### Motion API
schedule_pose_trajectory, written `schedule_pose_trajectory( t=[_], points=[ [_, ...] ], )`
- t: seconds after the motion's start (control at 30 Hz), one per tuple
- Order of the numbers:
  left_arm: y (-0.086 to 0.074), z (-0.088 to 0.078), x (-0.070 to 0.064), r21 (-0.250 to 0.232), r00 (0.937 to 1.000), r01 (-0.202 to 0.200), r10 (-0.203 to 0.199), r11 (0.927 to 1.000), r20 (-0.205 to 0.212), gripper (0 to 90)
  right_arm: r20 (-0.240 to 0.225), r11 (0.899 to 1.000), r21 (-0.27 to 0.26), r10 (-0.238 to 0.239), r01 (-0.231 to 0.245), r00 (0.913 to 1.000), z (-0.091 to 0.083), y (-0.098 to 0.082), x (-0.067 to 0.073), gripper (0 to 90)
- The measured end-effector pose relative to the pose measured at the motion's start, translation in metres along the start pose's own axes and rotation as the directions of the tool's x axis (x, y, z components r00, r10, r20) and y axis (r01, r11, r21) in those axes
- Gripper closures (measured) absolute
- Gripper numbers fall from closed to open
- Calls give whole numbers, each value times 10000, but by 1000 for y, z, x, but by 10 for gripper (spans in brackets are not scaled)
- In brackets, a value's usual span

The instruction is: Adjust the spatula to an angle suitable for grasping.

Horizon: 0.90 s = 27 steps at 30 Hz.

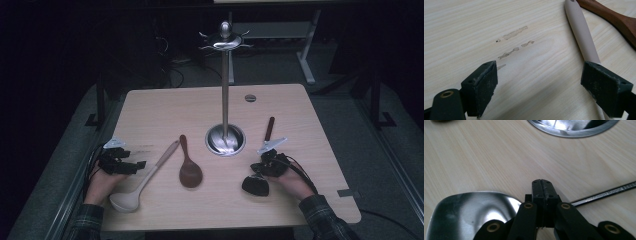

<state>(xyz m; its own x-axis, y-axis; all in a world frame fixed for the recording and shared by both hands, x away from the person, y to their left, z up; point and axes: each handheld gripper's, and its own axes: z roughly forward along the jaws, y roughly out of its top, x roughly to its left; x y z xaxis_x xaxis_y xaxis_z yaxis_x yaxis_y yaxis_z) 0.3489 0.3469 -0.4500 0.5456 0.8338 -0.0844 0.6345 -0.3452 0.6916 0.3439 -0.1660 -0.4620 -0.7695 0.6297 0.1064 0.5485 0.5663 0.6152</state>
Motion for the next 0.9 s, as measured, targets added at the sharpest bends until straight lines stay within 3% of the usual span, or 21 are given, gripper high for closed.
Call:
schedule_pose_trajectory(
  t=[0.37, 0.77, 0.9],
  points=[
    [0, -1, 0, 15, 10000, 4, -4, 10000, -7, 136, 264, 9996, 15, 276, -276, 9993, -15, -16, -9, 896],
    [-1, -1, 1, 119, 10000, -52, 52, 9999, 3, 136, 526, 9959, 94, 893, -899, 9946, -29, -31, -19, 896],
    [-1, 0, 1, 126, 10000, -69, 69, 9999, 7, 136, 425, 9941, -83, 1083, -1080, 9932, -33, -34, -24, 895]
  ],
)
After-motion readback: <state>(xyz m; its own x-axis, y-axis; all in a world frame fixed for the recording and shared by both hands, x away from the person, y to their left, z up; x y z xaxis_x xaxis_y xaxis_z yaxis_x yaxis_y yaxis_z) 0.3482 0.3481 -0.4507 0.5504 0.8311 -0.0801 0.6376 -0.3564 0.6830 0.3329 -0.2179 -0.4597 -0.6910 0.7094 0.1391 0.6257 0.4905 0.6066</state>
